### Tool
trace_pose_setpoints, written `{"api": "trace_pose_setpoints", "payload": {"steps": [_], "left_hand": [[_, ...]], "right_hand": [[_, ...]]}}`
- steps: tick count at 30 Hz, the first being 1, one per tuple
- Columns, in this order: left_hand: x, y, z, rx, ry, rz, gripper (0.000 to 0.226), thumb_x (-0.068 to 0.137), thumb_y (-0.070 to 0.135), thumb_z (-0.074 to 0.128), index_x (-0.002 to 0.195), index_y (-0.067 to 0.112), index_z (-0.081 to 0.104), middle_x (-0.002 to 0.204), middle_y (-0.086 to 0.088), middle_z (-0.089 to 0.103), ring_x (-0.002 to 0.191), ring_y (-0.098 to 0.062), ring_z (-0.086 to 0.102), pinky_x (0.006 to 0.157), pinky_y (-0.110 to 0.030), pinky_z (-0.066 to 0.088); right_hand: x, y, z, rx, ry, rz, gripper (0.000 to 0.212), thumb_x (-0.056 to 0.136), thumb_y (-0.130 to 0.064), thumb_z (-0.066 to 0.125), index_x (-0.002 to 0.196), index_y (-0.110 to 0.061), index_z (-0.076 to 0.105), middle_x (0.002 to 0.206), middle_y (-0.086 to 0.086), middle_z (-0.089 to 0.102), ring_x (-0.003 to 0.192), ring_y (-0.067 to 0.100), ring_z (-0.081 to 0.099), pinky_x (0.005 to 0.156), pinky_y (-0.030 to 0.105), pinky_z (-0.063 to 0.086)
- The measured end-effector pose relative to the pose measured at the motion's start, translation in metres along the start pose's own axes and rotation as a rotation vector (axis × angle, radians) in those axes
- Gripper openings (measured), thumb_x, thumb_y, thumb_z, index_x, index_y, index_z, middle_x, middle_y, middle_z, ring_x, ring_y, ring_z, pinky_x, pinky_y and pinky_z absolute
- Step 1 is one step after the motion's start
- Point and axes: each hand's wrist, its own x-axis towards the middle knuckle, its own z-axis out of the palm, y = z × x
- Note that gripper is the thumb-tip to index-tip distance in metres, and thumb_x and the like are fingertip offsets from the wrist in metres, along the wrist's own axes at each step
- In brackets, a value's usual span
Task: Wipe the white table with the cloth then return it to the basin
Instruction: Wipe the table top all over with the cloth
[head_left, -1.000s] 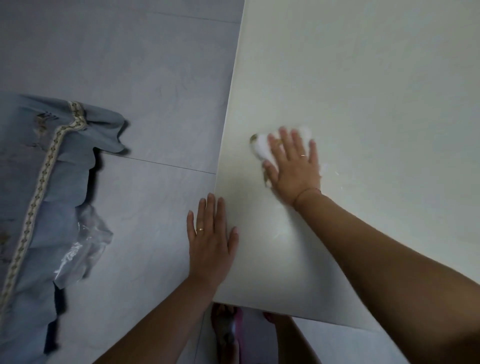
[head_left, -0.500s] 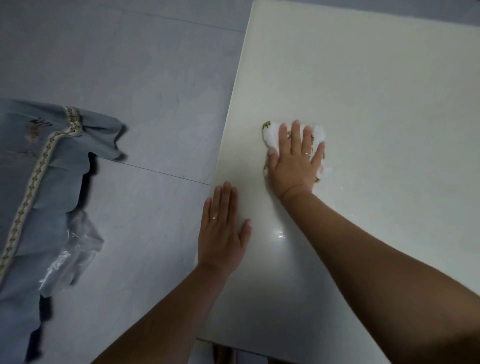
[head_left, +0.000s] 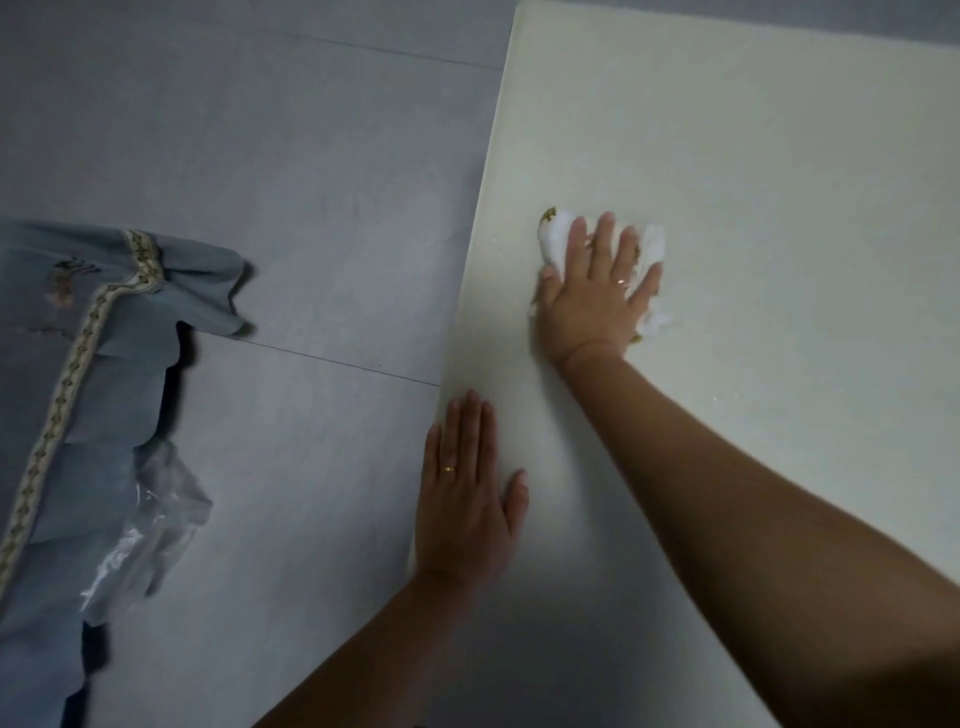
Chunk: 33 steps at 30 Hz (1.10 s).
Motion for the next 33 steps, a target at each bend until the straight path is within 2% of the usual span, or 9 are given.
{"api": "trace_pose_setpoints", "payload": {"steps": [3,7,9,13,15,20,22,28,33], "left_hand": [[0.001,0.001,-0.002,-0.006,-0.004,-0.008,0.069,0.095,0.043,0.034,0.15,0.004,0.021,0.159,-0.012,0.018,0.147,-0.027,0.015,0.119,-0.043,0.017],[0.001,0.002,-0.006,-0.023,-0.001,-0.008,0.067,0.094,0.042,0.036,0.148,0.003,0.027,0.157,-0.014,0.024,0.145,-0.03,0.021,0.117,-0.044,0.02],[0.001,0.003,-0.007,-0.035,-0.004,-0.005,0.067,0.094,0.041,0.036,0.148,0.003,0.028,0.156,-0.014,0.024,0.145,-0.03,0.022,0.117,-0.044,0.02],[0.008,0.002,-0.012,-0.061,0.001,0.007,0.067,0.094,0.041,0.036,0.148,0.003,0.026,0.157,-0.014,0.023,0.145,-0.028,0.02,0.118,-0.044,0.02],[0.023,0.002,-0.016,-0.08,0.026,-0.008,0.067,0.095,0.041,0.035,0.148,0.002,0.025,0.157,-0.014,0.022,0.146,-0.027,0.019,0.119,-0.044,0.019],[0.081,0.005,-0.026,-0.089,0.088,-0.016,0.066,0.096,0.041,0.033,0.149,0.002,0.023,0.158,-0.015,0.02,0.147,-0.027,0.014,0.12,-0.042,0.012],[0.102,0.008,-0.026,-0.075,0.085,0.015,0.067,0.096,0.041,0.033,0.149,0.002,0.023,0.158,-0.015,0.019,0.147,-0.028,0.013,0.12,-0.042,0.011],[0.122,0.015,-0.017,-0.016,0.047,0.038,0.069,0.097,0.045,0.031,0.151,0.003,0.018,0.159,-0.014,0.016,0.148,-0.026,0.01,0.12,-0.043,0.013],[0.123,0.014,-0.017,-0.051,0.089,0.022,0.068,0.095,0.043,0.038,0.147,0.001,0.028,0.154,-0.018,0.029,0.145,-0.028,0.022,0.12,-0.041,0.018]], "right_hand": [[-0.028,-0.032,0.012,-0.077,-0.031,-0.242,0.06,0.097,-0.043,0.022,0.151,-0.022,0.003,0.16,0.003,-0.002,0.146,0.029,-0.005,0.111,0.057,-0.011],[-0.007,0.004,-0.002,-0.152,-0.075,-0.62,0.058,0.098,-0.044,0.027,0.15,-0.027,0.008,0.16,-0.001,0.004,0.147,0.023,0.001,0.115,0.05,-0.005],[0.019,0.029,-0.011,-0.152,-0.054,-0.484,0.057,0.099,-0.043,0.025,0.15,-0.028,0.006,0.16,-0.002,0.001,0.147,0.02,-0.001,0.115,0.048,-0.005],[0.035,0.016,-0.014,0.001,-0.031,0.026,0.057,0.099,-0.041,0.019,0.151,-0.024,0.0,0.16,0.001,-0.006,0.146,0.025,-0.009,0.115,0.053,-0.008],[0.022,-0.007,-0.007,-0.045,-0.025,-0.068,0.058,0.099,-0.04,0.019,0.151,-0.022,0.0,0.16,0.003,-0.006,0.146,0.029,-0.008,0.113,0.056,-0.009],[0.027,0.015,-0.012,-0.151,-0.073,-0.645,0.057,0.098,-0.044,0.026,0.15,-0.027,0.011,0.16,0.0,0.006,0.147,0.024,0.002,0.115,0.051,-0.001],[0.049,0.04,-0.019,-0.172,-0.042,-0.626,0.057,0.098,-0.046,0.027,0.15,-0.028,0.012,0.16,-0.002,0.007,0.147,0.02,0.005,0.116,0.047,0.0],[0.064,0.012,-0.012,-0.039,0.016,-0.05,0.058,0.098,-0.043,0.022,0.15,-0.025,0.004,0.16,0.0,-0.002,0.146,0.025,-0.005,0.114,0.054,-0.008],[0.046,-0.027,-0.008,-0.076,-0.07,-0.51,0.056,0.098,-0.041,0.026,0.15,-0.028,0.011,0.16,-0.002,0.004,0.147,0.024,-0.001,0.114,0.053,-0.007]]}}
